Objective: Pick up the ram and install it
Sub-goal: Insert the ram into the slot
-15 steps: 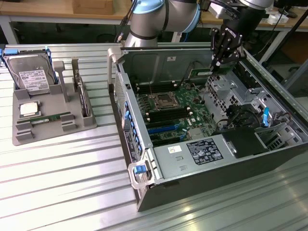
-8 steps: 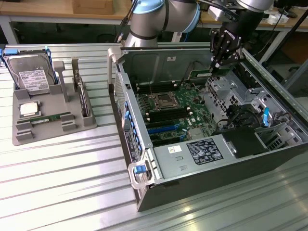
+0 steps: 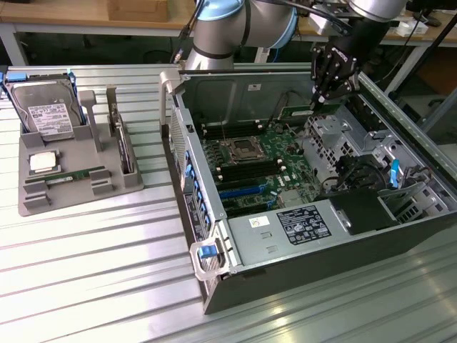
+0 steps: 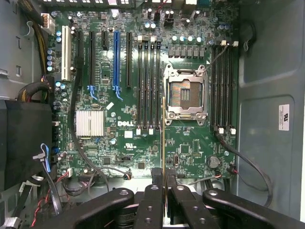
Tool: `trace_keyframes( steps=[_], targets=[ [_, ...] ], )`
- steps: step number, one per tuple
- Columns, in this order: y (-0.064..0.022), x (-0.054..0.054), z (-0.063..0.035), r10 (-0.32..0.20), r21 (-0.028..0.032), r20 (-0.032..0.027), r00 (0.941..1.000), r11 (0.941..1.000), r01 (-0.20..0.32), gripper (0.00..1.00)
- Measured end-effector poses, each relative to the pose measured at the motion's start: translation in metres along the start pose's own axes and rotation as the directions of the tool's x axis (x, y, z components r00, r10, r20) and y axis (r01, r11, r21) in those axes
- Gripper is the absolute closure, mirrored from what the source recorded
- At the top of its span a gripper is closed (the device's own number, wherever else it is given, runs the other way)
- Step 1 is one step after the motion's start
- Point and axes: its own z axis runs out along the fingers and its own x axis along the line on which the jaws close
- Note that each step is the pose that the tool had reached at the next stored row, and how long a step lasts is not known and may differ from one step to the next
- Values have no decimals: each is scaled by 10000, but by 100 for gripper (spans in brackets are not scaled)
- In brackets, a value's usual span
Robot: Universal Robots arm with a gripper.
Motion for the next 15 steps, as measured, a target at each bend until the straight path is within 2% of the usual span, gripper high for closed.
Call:
trace_keyframes(
  steps=[15],
  targets=[
    [-3, 12, 68, 0, 0, 4, 10000, 10000, 0, 87]
  ],
)
